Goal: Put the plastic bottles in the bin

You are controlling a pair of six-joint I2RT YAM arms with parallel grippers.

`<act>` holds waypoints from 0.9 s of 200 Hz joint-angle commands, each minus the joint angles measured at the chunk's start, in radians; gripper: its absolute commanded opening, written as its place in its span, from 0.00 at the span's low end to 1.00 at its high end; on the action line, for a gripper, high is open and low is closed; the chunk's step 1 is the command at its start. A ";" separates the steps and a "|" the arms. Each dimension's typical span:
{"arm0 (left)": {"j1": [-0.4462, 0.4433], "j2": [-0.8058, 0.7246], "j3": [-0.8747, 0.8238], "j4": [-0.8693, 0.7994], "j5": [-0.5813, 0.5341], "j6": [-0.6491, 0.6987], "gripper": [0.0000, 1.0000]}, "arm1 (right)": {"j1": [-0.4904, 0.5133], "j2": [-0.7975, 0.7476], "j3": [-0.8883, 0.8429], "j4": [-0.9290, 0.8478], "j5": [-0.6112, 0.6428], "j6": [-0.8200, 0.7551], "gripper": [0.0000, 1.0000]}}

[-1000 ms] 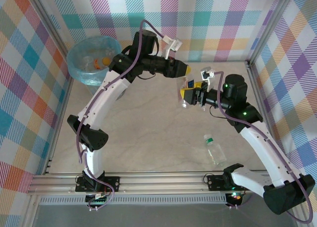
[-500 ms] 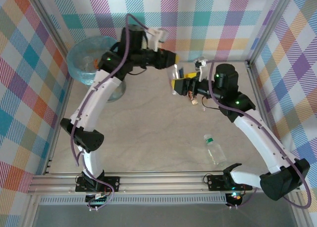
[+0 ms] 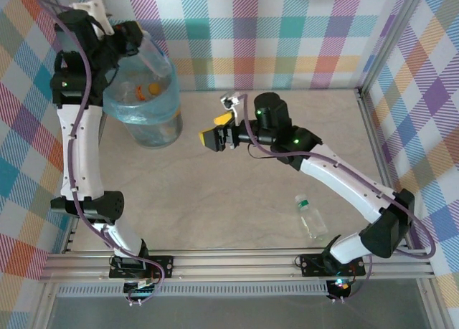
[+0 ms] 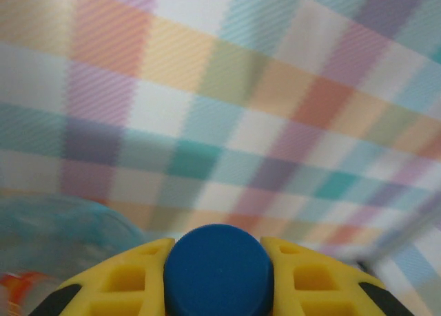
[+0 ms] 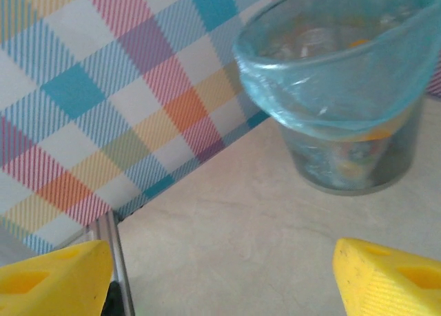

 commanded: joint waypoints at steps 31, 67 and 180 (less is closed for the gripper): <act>0.071 0.202 0.132 0.129 -0.182 0.194 0.00 | 0.054 0.035 0.061 -0.041 -0.036 -0.113 0.84; 0.105 0.309 0.134 0.186 -0.207 0.214 0.00 | 0.055 0.013 0.051 -0.062 -0.027 -0.144 0.85; 0.149 0.380 -0.101 0.156 -0.292 0.272 0.00 | 0.069 -0.011 -0.005 -0.118 0.008 -0.200 0.85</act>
